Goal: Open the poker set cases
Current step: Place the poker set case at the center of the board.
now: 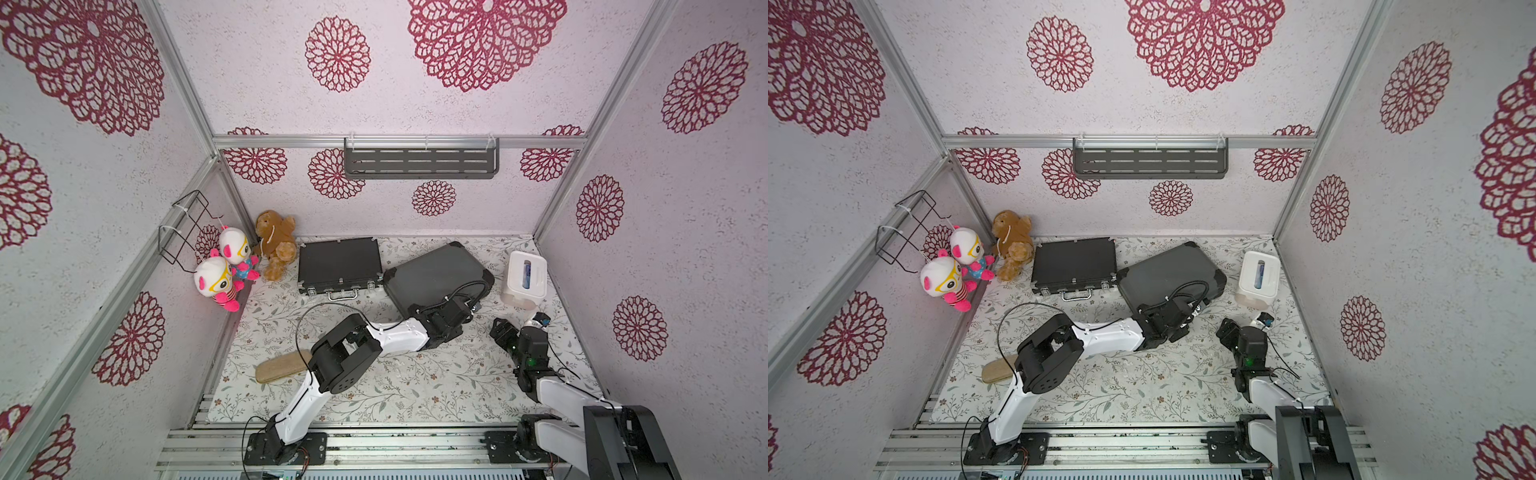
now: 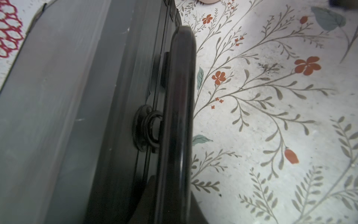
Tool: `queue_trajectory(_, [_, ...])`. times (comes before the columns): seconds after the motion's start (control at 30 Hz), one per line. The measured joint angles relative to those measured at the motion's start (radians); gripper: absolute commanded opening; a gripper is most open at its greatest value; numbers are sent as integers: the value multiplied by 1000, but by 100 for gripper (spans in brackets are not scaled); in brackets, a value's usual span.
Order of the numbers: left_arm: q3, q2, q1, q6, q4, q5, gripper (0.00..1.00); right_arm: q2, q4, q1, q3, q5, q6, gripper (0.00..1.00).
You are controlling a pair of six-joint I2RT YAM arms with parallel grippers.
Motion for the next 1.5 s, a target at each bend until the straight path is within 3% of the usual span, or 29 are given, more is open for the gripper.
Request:
queue_trajectory(0.23, [30,117,-100,154,200,-267,0,-96,-2,0,-21,100,2,79])
queue_trajectory(0.33, [57,154,-119,184,246,-314,7,-133,-20,0,-27,128,2,79])
queue_trajectory(0.4, [59,160,-123,194,258,-328,15,-158,-29,0,-33,138,2,79])
queue_trajectory(0.57, [62,162,-130,176,273,-331,52,-202,-47,0,-48,157,2,79])
queue_trajectory(0.7, [63,162,-148,150,275,-327,62,-232,-51,0,-60,157,8,79])
queue_trajectory(0.93, [61,159,-155,98,253,-328,90,-214,-42,0,-76,156,21,79])
queue_trajectory(1.2, [-24,37,-153,-23,169,-303,100,-132,-29,0,-66,153,28,79])
queue_trajectory(1.33, [-61,-90,-134,-176,63,-239,97,-66,-23,0,-31,124,25,79])
queue_trajectory(1.5, [-108,-267,-38,-407,-21,-185,97,41,-18,0,35,55,1,79])
